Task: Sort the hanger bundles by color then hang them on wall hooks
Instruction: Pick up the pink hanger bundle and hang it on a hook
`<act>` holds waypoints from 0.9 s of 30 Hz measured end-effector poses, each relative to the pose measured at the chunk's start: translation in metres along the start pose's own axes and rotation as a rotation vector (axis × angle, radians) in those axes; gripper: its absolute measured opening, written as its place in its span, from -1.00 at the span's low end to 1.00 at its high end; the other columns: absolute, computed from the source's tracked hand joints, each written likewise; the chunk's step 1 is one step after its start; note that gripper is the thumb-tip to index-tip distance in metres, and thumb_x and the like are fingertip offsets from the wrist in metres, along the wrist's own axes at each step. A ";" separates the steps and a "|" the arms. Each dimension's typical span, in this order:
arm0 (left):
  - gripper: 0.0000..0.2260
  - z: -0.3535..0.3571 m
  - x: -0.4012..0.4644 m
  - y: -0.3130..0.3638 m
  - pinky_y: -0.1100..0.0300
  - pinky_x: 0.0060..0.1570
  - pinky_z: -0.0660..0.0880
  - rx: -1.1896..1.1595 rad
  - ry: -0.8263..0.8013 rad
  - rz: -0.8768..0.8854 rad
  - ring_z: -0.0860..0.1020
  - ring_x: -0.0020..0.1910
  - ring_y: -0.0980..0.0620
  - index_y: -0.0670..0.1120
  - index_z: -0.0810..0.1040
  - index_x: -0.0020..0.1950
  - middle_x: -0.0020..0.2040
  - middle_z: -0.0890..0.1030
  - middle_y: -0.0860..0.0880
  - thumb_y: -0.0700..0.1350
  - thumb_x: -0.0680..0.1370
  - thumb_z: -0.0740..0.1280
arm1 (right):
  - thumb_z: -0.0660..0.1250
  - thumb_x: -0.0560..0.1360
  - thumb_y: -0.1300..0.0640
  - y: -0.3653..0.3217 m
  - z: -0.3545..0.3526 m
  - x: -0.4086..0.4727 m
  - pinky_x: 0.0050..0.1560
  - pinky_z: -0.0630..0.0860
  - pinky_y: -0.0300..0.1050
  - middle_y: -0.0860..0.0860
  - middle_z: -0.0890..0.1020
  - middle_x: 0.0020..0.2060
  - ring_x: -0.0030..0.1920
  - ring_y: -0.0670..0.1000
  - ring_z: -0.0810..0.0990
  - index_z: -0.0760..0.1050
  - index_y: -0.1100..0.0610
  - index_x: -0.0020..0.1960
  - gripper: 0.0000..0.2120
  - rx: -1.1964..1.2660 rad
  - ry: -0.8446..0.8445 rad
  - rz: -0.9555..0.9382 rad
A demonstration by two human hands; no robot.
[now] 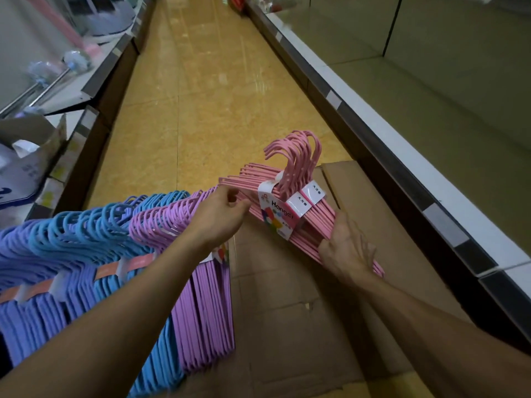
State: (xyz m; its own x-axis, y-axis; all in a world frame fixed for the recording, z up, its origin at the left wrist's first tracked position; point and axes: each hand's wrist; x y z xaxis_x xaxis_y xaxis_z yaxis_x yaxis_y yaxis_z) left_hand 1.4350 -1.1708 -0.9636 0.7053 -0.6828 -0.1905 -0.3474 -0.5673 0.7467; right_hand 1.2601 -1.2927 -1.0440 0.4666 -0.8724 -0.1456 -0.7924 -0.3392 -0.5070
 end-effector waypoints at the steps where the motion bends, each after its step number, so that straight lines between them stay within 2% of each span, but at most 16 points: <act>1: -0.65 0.001 0.001 0.000 -0.03 0.27 0.47 -0.030 -0.002 -0.020 0.51 0.24 -0.03 -0.09 0.42 0.39 0.28 0.53 -0.04 -0.01 0.63 0.27 | 0.37 0.53 0.04 0.000 -0.006 0.000 0.27 0.44 0.16 0.08 0.49 0.26 0.27 0.13 0.49 0.23 0.07 0.38 -0.50 0.028 0.011 -0.018; 4: -0.82 0.008 0.007 0.001 0.03 0.17 0.50 -0.165 0.015 -0.110 0.54 0.10 -0.04 -0.10 0.48 0.14 0.08 0.58 -0.08 -0.02 0.63 0.26 | 0.34 0.55 0.06 -0.003 -0.025 -0.002 0.20 0.50 0.14 0.03 0.53 0.18 0.18 0.09 0.53 0.27 0.00 0.34 -0.58 0.145 -0.006 -0.053; 6: -0.86 0.012 0.012 0.004 -0.01 0.15 0.51 -0.367 0.063 -0.234 0.53 0.05 -0.06 -0.10 0.46 -0.04 -0.08 0.53 -0.08 -0.05 0.63 0.25 | 0.35 0.53 0.04 -0.005 -0.035 -0.003 0.10 0.59 0.17 -0.03 0.56 0.09 0.08 0.04 0.58 0.28 -0.06 0.29 -0.61 0.235 -0.036 -0.082; 8: -0.86 0.013 0.017 0.006 0.07 0.05 0.52 -0.617 0.094 -0.354 0.54 0.11 -0.11 -0.13 0.47 0.06 0.04 0.52 -0.13 -0.07 0.61 0.28 | 0.33 0.51 0.07 -0.004 -0.044 -0.004 0.04 0.63 0.15 -0.08 0.56 0.01 0.01 -0.02 0.59 0.29 -0.08 0.31 -0.59 0.306 -0.064 -0.112; 9: -0.84 0.013 0.019 0.007 0.11 0.00 0.51 -0.725 0.108 -0.387 0.54 0.13 -0.12 -0.12 0.47 0.10 0.13 0.52 -0.14 -0.07 0.58 0.32 | 0.32 0.52 0.11 -0.002 -0.049 -0.004 0.03 0.63 0.09 -0.11 0.54 -0.01 -0.01 -0.04 0.59 0.29 -0.07 0.35 -0.57 0.336 -0.076 -0.127; 10: -0.84 0.012 0.021 0.008 0.14 -0.03 0.50 -0.828 0.111 -0.392 0.54 0.11 -0.10 -0.11 0.49 0.05 0.14 0.52 -0.15 -0.07 0.55 0.35 | 0.31 0.54 0.16 0.000 -0.053 -0.005 -0.01 0.63 -0.03 -0.13 0.53 -0.03 -0.03 -0.08 0.58 0.29 -0.04 0.40 -0.53 0.358 -0.090 -0.145; 12: -0.88 0.009 0.024 0.012 0.13 0.07 0.52 -1.031 0.102 -0.333 0.53 0.03 -0.05 -0.10 0.50 -0.10 0.01 0.56 -0.12 -0.06 0.55 0.36 | 0.29 0.56 0.27 0.002 -0.063 -0.008 -0.21 0.51 -0.37 -0.18 0.48 -0.06 -0.09 -0.23 0.56 0.25 0.04 0.48 -0.47 0.373 -0.128 -0.184; 14: -0.87 0.004 0.029 0.018 0.04 0.29 0.49 -1.281 0.044 -0.224 0.56 0.10 -0.08 -0.12 0.53 -0.01 -0.02 0.56 -0.12 -0.05 0.58 0.33 | 0.27 0.56 0.33 0.005 -0.072 -0.010 -0.32 0.45 -0.47 -0.16 0.47 -0.08 -0.15 -0.33 0.54 0.25 0.08 0.49 -0.46 0.384 -0.157 -0.215; 15: -0.83 0.002 0.031 0.021 -0.02 0.33 0.46 -1.388 0.012 -0.174 0.56 0.17 -0.10 -0.12 0.53 0.06 0.02 0.56 -0.13 -0.04 0.57 0.33 | 0.27 0.56 0.34 0.005 -0.075 -0.011 -0.31 0.45 -0.49 -0.15 0.47 -0.07 -0.13 -0.28 0.55 0.26 0.09 0.49 -0.46 0.386 -0.164 -0.228; 17: -0.83 -0.002 0.033 0.025 0.00 0.33 0.42 -1.499 -0.029 -0.131 0.55 0.12 -0.08 -0.08 0.53 0.00 -0.03 0.56 -0.09 0.01 0.57 0.32 | 0.27 0.56 0.33 0.005 -0.080 -0.010 -0.28 0.47 -0.47 -0.11 0.49 -0.06 -0.13 -0.17 0.54 0.27 0.10 0.48 -0.47 0.373 -0.171 -0.250; 20: -0.83 -0.004 0.033 0.029 0.11 0.15 0.48 -1.572 0.027 -0.161 0.53 -0.15 0.01 -0.08 0.49 -0.10 -0.20 0.52 -0.03 0.00 0.58 0.30 | 0.26 0.55 0.35 0.004 -0.082 -0.008 -0.30 0.45 -0.45 -0.08 0.49 -0.11 -0.19 -0.25 0.53 0.29 0.09 0.46 -0.49 0.367 -0.161 -0.263; 22: -0.85 -0.003 0.033 0.030 0.08 0.16 0.52 -1.588 0.095 -0.202 0.52 -0.18 -0.01 -0.10 0.47 -0.06 -0.21 0.51 -0.06 -0.02 0.58 0.30 | 0.25 0.54 0.34 0.003 -0.080 -0.006 -0.30 0.45 -0.38 -0.12 0.48 -0.12 -0.18 -0.23 0.53 0.31 0.05 0.44 -0.49 0.375 -0.130 -0.255; 23: -0.85 -0.003 0.034 0.030 0.05 0.18 0.52 -1.589 0.127 -0.215 0.52 -0.18 -0.02 -0.11 0.46 -0.07 -0.22 0.51 -0.07 -0.05 0.59 0.29 | 0.25 0.53 0.32 0.001 -0.079 -0.004 -0.26 0.46 -0.32 -0.14 0.49 -0.11 -0.15 -0.17 0.54 0.31 0.04 0.44 -0.49 0.366 -0.108 -0.251; 25: -0.88 -0.003 0.034 0.030 0.04 0.13 0.55 -1.571 0.177 -0.241 0.54 -0.22 -0.03 -0.14 0.45 -0.08 -0.23 0.52 -0.08 -0.12 0.60 0.26 | 0.26 0.49 0.28 -0.006 -0.078 0.000 -0.16 0.58 -0.07 -0.13 0.51 -0.09 -0.10 -0.07 0.55 0.31 -0.02 0.42 -0.47 0.345 -0.073 -0.253; 27: -0.92 -0.005 0.033 0.030 0.02 0.04 0.60 -1.552 0.224 -0.253 0.58 -0.23 -0.04 -0.18 0.46 -0.01 -0.21 0.55 -0.09 -0.16 0.62 0.25 | 0.25 0.45 0.22 -0.012 -0.079 0.003 -0.11 0.63 0.14 -0.09 0.54 -0.09 -0.09 0.00 0.58 0.34 -0.13 0.31 -0.52 0.329 -0.042 -0.264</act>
State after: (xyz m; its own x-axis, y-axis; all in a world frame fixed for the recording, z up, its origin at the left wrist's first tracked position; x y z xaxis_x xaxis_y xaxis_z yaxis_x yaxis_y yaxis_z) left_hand 1.4509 -1.2080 -0.9441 0.7664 -0.4892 -0.4163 0.6300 0.4459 0.6358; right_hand 1.2406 -1.3191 -0.9712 0.6577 -0.7532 -0.0052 -0.4791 -0.4130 -0.7745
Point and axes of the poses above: each hand's wrist, its own x-axis towards the middle knuckle, its own z-axis out of the palm, y = z × x
